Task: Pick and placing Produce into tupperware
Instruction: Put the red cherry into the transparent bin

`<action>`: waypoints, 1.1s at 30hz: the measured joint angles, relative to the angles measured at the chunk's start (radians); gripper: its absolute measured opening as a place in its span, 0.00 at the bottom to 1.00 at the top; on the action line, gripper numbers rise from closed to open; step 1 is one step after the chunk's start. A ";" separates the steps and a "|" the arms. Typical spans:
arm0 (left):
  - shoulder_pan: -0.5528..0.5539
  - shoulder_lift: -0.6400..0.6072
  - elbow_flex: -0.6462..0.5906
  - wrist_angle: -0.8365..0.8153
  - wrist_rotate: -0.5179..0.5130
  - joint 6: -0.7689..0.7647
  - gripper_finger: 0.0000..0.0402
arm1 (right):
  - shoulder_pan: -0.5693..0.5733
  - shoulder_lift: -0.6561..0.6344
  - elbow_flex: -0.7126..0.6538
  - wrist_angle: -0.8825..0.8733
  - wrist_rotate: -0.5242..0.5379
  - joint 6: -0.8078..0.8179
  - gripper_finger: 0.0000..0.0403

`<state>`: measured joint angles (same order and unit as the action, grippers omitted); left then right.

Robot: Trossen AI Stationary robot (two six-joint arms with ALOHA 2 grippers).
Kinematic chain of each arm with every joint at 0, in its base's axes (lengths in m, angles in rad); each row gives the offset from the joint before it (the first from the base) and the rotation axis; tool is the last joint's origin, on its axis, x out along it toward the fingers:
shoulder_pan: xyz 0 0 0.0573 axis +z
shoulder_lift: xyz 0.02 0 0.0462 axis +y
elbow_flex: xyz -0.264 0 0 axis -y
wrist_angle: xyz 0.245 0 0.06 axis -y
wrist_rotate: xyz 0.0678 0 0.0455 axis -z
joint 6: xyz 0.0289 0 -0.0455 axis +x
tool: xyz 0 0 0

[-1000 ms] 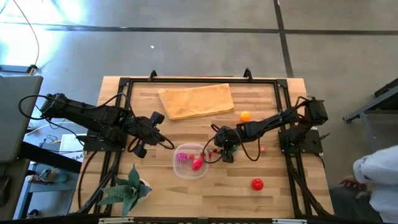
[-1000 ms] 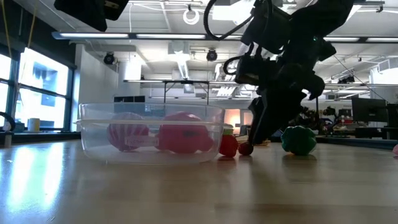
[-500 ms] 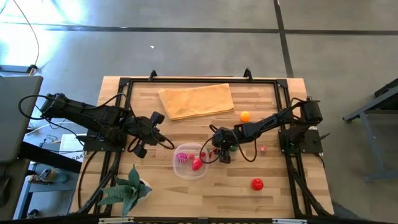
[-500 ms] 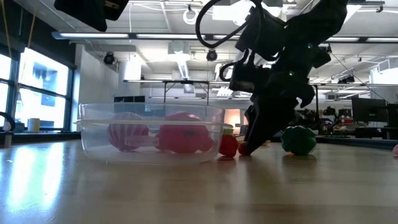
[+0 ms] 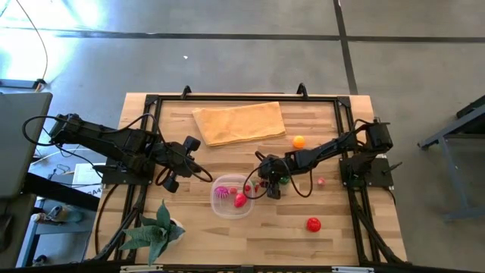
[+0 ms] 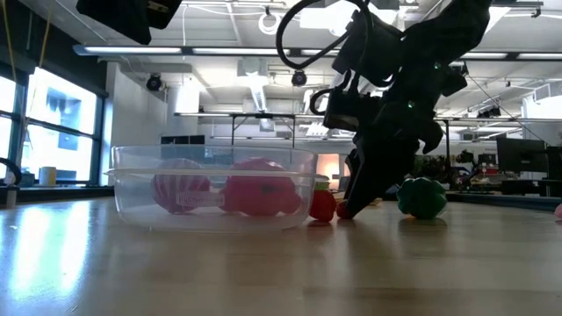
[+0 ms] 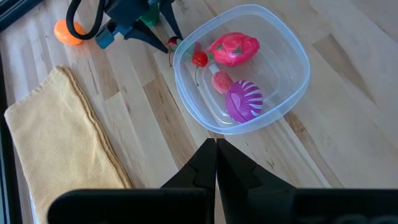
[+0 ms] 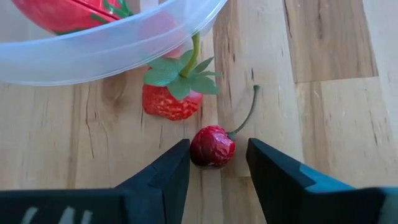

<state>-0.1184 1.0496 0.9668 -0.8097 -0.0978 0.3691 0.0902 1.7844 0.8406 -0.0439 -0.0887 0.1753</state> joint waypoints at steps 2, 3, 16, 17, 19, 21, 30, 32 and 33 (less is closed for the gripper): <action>0.000 0.000 0.000 0.000 0.000 0.000 0.01 | 0.000 0.000 0.000 -0.008 0.000 0.000 0.37; 0.000 0.000 0.000 0.000 0.000 0.000 0.01 | 0.000 0.000 0.000 -0.012 0.000 0.000 0.37; 0.000 0.000 0.000 0.000 0.000 0.000 0.01 | 0.000 0.001 -0.001 -0.012 0.005 0.000 0.31; 0.000 0.000 0.000 0.000 0.000 0.000 0.01 | 0.000 0.001 -0.001 -0.008 0.006 0.000 0.31; 0.000 0.000 0.000 0.000 0.000 0.000 0.01 | 0.000 0.002 -0.001 0.000 0.006 0.002 0.30; 0.000 0.000 0.000 0.000 0.000 0.000 0.01 | 0.000 0.002 -0.002 0.004 0.007 0.004 0.29; 0.000 0.000 0.000 0.000 0.000 0.000 0.01 | 0.001 -0.031 -0.006 -0.004 -0.001 0.003 0.24; 0.000 0.000 0.000 0.000 0.000 0.000 0.01 | 0.002 -0.064 -0.006 -0.010 0.000 0.002 0.23; 0.000 0.000 0.000 0.000 0.000 0.000 0.01 | 0.002 -0.082 -0.005 -0.017 0.000 0.001 0.23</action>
<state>-0.1184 1.0496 0.9668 -0.8097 -0.0978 0.3691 0.0924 1.7028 0.8355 -0.0610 -0.0886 0.1759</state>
